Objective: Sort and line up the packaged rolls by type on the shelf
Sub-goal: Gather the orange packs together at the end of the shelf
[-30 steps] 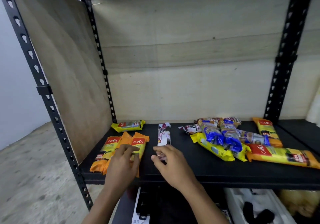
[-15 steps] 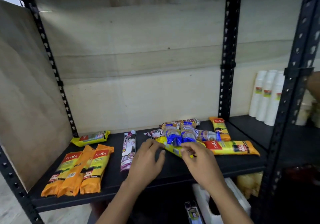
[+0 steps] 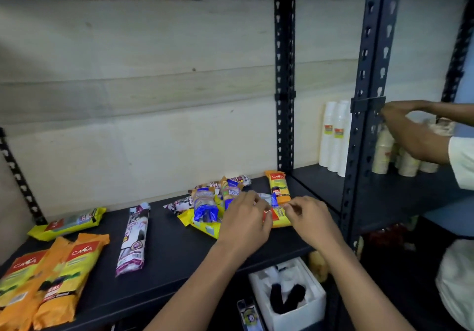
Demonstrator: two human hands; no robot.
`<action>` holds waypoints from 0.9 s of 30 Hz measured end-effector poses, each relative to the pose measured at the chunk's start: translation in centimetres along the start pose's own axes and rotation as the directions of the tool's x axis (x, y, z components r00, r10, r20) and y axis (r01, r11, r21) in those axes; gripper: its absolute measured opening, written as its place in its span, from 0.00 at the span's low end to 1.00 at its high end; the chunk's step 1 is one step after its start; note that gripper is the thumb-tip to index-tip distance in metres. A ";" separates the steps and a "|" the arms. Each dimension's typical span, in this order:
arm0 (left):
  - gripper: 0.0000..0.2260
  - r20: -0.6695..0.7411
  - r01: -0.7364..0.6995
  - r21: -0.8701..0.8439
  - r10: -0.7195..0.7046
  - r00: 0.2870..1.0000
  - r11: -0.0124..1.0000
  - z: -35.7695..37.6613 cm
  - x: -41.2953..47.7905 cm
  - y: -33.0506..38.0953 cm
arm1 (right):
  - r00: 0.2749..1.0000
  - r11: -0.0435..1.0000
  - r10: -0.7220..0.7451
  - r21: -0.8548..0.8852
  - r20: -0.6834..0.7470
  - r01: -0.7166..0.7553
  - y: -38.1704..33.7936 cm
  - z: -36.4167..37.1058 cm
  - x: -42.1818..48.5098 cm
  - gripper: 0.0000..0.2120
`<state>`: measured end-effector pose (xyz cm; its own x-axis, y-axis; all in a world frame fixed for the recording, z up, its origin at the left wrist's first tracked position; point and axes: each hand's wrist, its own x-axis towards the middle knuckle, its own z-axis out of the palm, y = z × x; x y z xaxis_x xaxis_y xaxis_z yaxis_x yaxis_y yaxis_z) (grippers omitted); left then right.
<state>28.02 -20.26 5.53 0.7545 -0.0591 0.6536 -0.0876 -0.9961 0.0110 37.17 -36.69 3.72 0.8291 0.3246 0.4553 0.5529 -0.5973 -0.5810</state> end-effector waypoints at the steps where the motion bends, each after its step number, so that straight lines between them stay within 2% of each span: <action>1: 0.13 0.029 -0.011 0.034 0.010 1.000 0.999 0.4 0.6 0.5 | 1.000 1.000 0.006 -0.026 0.012 -0.006 0.5 -0.1 0.6 0.09; 6: 0.16 0.335 -0.055 0.177 -0.008 0.942 0.983 2.7 3.1 2.4 | 0.995 0.989 0.058 -0.140 0.083 -0.046 2.0 -0.2 4.2 0.12; 10: 0.21 0.509 0.024 0.201 -0.125 0.851 0.979 5.3 3.7 2.4 | 0.970 0.983 0.088 -0.179 0.225 -0.048 2.7 1.4 7.5 0.12; 13: 0.22 0.522 0.040 0.203 -0.142 0.841 0.978 6.4 3.5 2.3 | 0.948 0.979 0.107 -0.200 0.299 -0.047 2.8 2.9 9.5 0.19; 18: 0.22 0.490 -0.015 0.247 -0.112 0.864 0.969 7.2 3.4 1.7 | 0.896 0.969 0.192 -0.221 0.401 -0.109 2.7 4.7 11.0 0.19; 27: 0.29 0.471 -0.032 0.228 -0.081 0.878 0.973 7.1 3.4 1.4 | 0.895 0.955 0.274 -0.210 0.351 -0.210 2.1 3.6 11.9 0.15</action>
<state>35.08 -22.37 2.42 0.9763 -0.0017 0.2163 0.0387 -0.9824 -0.1826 48.55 -31.43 5.46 0.9230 0.3846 0.0116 0.3367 -0.7925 -0.5085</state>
